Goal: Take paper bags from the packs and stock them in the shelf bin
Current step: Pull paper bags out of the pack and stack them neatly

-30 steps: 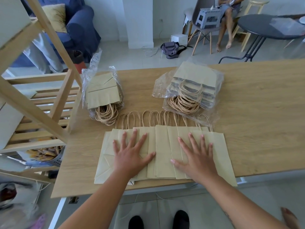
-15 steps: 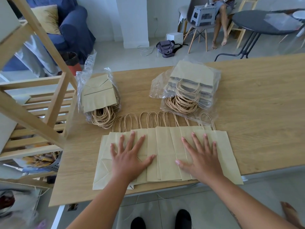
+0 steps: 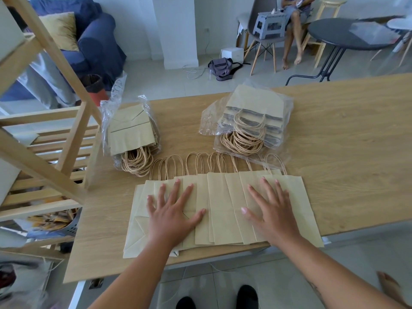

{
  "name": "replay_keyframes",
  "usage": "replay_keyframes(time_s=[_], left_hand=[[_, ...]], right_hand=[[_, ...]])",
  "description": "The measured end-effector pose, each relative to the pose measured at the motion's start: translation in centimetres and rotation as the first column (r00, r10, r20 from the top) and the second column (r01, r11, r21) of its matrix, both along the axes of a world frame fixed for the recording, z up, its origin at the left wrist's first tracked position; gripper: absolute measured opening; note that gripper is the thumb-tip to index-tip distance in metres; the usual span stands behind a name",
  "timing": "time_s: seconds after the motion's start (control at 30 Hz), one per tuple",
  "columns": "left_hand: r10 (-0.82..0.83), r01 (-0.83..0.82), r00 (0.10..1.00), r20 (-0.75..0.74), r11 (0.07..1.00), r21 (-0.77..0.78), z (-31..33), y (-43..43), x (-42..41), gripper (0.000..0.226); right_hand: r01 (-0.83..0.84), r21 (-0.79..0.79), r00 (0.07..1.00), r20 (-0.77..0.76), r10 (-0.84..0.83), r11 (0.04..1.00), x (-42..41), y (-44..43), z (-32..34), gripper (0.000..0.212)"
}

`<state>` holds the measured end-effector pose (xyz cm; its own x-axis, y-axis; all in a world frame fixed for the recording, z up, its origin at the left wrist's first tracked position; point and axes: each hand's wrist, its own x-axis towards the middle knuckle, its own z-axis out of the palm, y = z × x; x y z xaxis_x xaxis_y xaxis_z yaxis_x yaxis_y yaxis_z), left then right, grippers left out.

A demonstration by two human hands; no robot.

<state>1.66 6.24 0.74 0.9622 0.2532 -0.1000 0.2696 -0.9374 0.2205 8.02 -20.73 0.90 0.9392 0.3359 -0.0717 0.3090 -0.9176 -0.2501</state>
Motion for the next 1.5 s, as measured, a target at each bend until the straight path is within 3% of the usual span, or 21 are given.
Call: replay_keyframes(time_s=[0.13, 0.33, 0.53, 0.77, 1.0, 1.23, 1.5], left_hand=[[-0.003, 0.003, 1.0, -0.004, 1.0, 0.001, 0.1, 0.0, 0.0, 0.081], [-0.013, 0.013, 1.0, -0.005, 1.0, -0.005, 0.2, -0.1, -0.1, 0.078], [-0.011, 0.011, 1.0, -0.001, 0.993, -0.115, 0.8, 0.2, 0.3, 0.065], [0.174, -0.155, 0.977, 0.121, 0.976, -0.152, 1.0, 1.4, -1.4, 0.052], [0.477, -0.477, 0.877, -0.062, 0.848, -0.232, 1.4, 2.3, -2.9, 0.072], [0.479, -0.471, 0.876, -0.051, 0.829, -0.302, 2.5, 1.0, -2.1, 0.074], [0.578, -0.564, 0.811, -0.091, 0.729, -0.389, 3.3, 0.2, -0.5, 0.09]], right_hand=[[0.147, 0.088, 0.985, 0.081, -0.154, 0.985, -0.1, -1.8, 0.5, 0.078], [0.329, -0.109, 0.94, -0.052, -0.336, 0.938, -0.5, -4.4, -0.4, 0.078], [0.258, -0.089, 0.961, -0.076, -0.265, 0.962, -1.1, -2.9, -0.4, 0.082], [0.267, -0.047, 0.961, -0.056, -0.269, 0.963, -1.5, -2.9, 0.1, 0.074], [0.269, -0.03, 0.962, -0.039, -0.27, 0.963, -2.0, -2.3, 0.0, 0.085], [0.249, -0.006, 0.968, -0.035, -0.249, 0.968, -2.3, -1.5, 0.1, 0.088], [0.161, 0.016, 0.985, -0.061, -0.16, 0.987, -2.8, -0.5, 0.4, 0.085]])
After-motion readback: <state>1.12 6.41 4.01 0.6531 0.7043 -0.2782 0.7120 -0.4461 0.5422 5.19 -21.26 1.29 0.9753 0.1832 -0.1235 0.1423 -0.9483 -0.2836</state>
